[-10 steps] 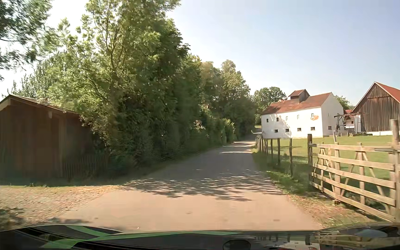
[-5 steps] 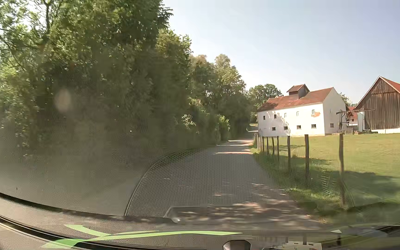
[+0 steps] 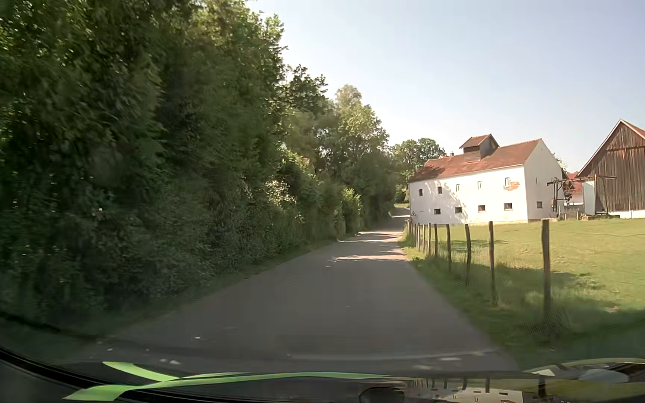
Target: Follow the waypoints while adhering to traffic rules and regulations
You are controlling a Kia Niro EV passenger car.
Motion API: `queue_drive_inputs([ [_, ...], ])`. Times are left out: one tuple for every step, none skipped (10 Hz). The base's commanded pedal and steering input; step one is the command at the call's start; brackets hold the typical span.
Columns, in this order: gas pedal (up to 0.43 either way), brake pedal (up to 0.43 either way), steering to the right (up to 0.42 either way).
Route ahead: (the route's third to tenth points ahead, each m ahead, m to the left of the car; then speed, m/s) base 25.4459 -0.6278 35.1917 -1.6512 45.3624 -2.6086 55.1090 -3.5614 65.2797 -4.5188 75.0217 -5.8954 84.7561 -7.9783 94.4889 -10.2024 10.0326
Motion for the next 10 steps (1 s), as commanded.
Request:
queue_drive_inputs([
  [0.138, 0.000, 0.017],
  [0.138, 0.000, 0.017],
  [0.138, 0.000, 0.016],
  [0.138, 0.000, 0.015],
  [0.138, 0.000, 0.014],
  [0.138, 0.000, 0.014],
  [0.138, 0.000, 0.014],
  [0.138, 0.000, 0.012],
  [0.138, 0.000, 0.011],
  [0.138, 0.000, 0.010],
])
